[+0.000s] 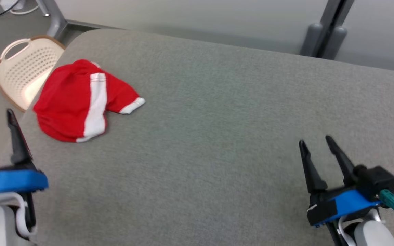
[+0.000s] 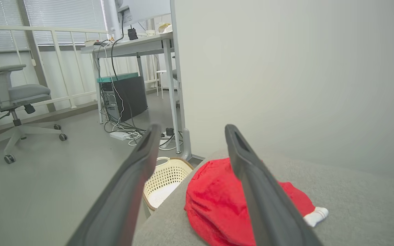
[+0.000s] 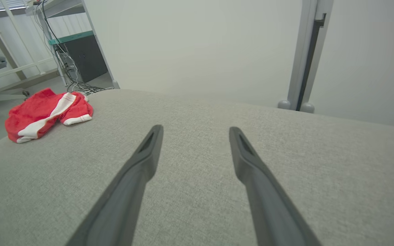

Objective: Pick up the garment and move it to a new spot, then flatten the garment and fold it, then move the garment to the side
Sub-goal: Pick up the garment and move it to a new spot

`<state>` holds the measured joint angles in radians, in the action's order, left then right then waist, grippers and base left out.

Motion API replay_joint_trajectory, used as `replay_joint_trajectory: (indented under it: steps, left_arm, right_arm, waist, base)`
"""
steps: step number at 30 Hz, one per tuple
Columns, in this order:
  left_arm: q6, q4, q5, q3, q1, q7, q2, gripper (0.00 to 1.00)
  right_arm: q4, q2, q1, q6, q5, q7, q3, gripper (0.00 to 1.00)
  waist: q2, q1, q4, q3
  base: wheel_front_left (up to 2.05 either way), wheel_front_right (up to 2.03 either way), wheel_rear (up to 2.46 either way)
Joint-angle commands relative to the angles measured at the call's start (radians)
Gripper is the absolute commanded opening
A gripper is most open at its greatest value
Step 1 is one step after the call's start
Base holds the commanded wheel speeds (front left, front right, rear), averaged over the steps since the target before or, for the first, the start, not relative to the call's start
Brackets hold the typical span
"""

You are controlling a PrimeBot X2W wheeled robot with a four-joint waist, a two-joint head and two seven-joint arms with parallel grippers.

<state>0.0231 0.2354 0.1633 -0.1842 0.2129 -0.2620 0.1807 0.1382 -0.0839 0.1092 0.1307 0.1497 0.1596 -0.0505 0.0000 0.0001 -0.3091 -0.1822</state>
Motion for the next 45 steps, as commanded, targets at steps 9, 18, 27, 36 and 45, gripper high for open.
replay_joint_trajectory:
  steps: [9, 18, 27, 36, 45]
  left_arm:
    - [0.02, 0.154, 0.042, -0.057, 0.347, 0.033, 0.162, 1.0]
    - [0.049, 0.395, 0.071, -0.047, 0.534, 0.1, 0.237, 1.0]
    - [0.084, 0.658, 0.109, 0.004, 0.624, 0.314, 0.235, 1.0]
    - [0.102, 0.818, 0.163, 0.033, 0.636, 0.491, 0.217, 1.0]
    - [0.108, 0.822, 0.186, 0.046, 0.655, 0.398, 0.253, 0.0]
  right_arm:
    - [-0.183, -0.067, 0.075, 0.0, -0.052, -0.057, 0.067, 1.0]
    - [-0.308, -0.081, 0.069, 0.0, -0.07, -0.093, 0.13, 1.0]
    - [-0.359, -0.088, 0.06, 0.0, -0.068, -0.105, 0.167, 1.0]
    - [-0.36, -0.085, 0.065, 0.0, -0.071, -0.11, 0.158, 1.0]
    - [-0.321, -0.079, 0.067, 0.0, -0.054, -0.098, 0.14, 1.0]
  waist:
    - [0.0, -0.0001, 0.143, -0.209]
    - [0.0, -0.0001, 0.208, -0.335]
    - [0.0, -0.0001, 0.222, -0.385]
    - [0.0, -0.0001, 0.218, -0.376]
    - [0.0, -0.0001, 0.236, -0.32]
  base:
    - [0.0, 0.0, 0.0]
    - [0.0, 0.0, 0.0]
    - [0.0, 0.0, 0.0]
    - [0.0, 0.0, 0.0]
    - [0.0, 0.0, 0.0]
